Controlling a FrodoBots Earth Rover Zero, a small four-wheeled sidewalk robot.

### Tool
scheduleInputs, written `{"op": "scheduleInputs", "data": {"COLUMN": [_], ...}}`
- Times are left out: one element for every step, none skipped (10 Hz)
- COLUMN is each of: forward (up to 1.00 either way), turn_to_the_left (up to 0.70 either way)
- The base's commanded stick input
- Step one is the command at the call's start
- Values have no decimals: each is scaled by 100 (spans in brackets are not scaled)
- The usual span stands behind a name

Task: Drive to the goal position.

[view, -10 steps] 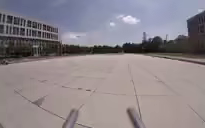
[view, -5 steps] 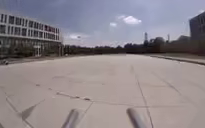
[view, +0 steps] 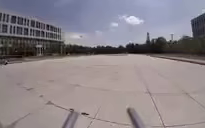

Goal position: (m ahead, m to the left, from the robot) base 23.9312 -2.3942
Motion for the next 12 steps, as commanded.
{"op": "scheduleInputs", "data": {"forward": [70,70,70,70,70,70,70,70,70,70,70,70], "turn_to_the_left": [0,0,0,0,0,0,0,0,0,0,0,0]}}
